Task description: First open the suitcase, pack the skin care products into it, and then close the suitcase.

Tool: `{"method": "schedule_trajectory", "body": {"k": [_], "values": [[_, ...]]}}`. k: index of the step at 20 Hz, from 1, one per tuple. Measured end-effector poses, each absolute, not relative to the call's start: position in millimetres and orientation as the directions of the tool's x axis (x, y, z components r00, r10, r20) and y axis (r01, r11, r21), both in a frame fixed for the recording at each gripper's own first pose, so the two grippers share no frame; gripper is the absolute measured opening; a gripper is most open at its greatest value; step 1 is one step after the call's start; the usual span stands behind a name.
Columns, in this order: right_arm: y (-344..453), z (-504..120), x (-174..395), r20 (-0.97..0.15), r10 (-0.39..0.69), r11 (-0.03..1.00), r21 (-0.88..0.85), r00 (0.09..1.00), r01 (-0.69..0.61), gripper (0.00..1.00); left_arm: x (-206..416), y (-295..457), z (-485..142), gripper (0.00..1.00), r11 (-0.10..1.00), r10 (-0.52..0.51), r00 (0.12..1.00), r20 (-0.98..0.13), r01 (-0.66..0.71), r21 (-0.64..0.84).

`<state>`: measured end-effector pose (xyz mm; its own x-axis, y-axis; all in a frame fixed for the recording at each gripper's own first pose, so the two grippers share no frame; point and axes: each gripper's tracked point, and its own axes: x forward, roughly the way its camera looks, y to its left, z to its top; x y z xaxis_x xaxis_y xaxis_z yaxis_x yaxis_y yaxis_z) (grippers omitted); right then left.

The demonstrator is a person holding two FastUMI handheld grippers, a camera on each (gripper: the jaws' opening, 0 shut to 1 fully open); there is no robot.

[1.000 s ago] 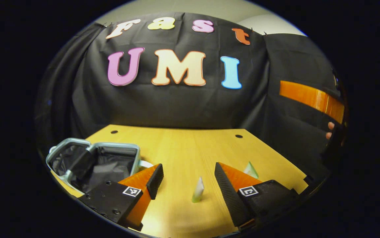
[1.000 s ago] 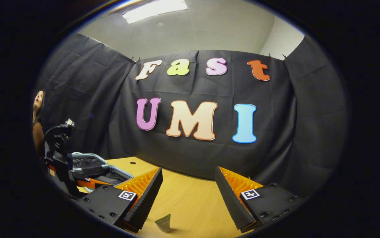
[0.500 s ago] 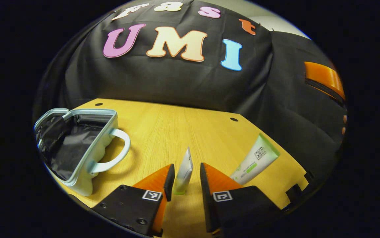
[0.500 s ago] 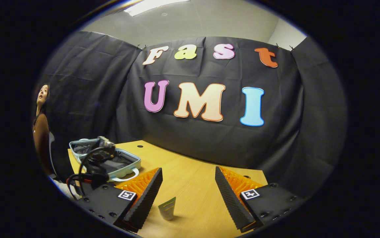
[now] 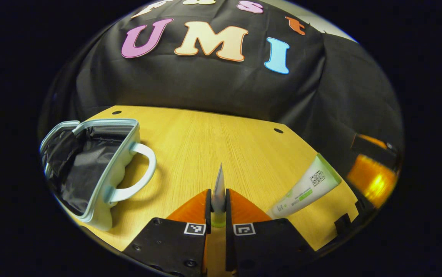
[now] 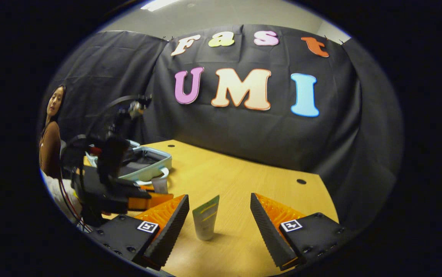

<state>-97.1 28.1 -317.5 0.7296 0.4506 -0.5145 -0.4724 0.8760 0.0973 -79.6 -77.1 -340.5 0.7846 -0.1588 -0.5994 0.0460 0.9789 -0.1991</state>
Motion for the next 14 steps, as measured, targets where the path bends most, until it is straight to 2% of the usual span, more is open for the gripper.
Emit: {"method": "schedule_trajectory", "body": {"k": [7,8,10,11,12,14], "values": [[57.4,-411.9,-119.0,-0.635,0.473,0.857,0.170,0.611,-0.487,0.99,-100.7,-53.1,-274.7,0.12,0.985,-0.104,0.801,-0.590,-0.001,-0.175],[57.8,-422.2,-121.9,-0.655,0.469,0.859,0.183,0.592,-0.478,0.94,-104.5,-44.5,-266.2,0.12,0.987,-0.082,0.809,-0.583,-0.015,-0.160],[53.8,-424.6,-122.0,-0.664,0.467,0.865,0.207,0.584,-0.457,0.50,-113.2,-24.4,-254.5,0.11,0.989,-0.032,0.811,-0.584,-0.058,-0.134],[57.6,-427.3,-120.9,-0.671,0.467,0.866,0.213,0.576,-0.453,0.48,-117.7,-13.3,-250.4,0.12,0.989,-0.003,0.811,-0.585,-0.085,-0.123],[56.7,-425.2,-119.1,-0.675,0.468,0.866,0.220,0.571,-0.449,0.42,-121.3,-2.6,-248.1,0.12,0.987,0.022,0.806,-0.591,-0.111,-0.115],[56.4,-428.2,-115.7,-0.690,0.464,0.869,0.234,0.555,-0.436,0.35,-128.6,18.0,-244.8,0.12,0.983,0.068,0.798,-0.599,-0.156,-0.097]]}}
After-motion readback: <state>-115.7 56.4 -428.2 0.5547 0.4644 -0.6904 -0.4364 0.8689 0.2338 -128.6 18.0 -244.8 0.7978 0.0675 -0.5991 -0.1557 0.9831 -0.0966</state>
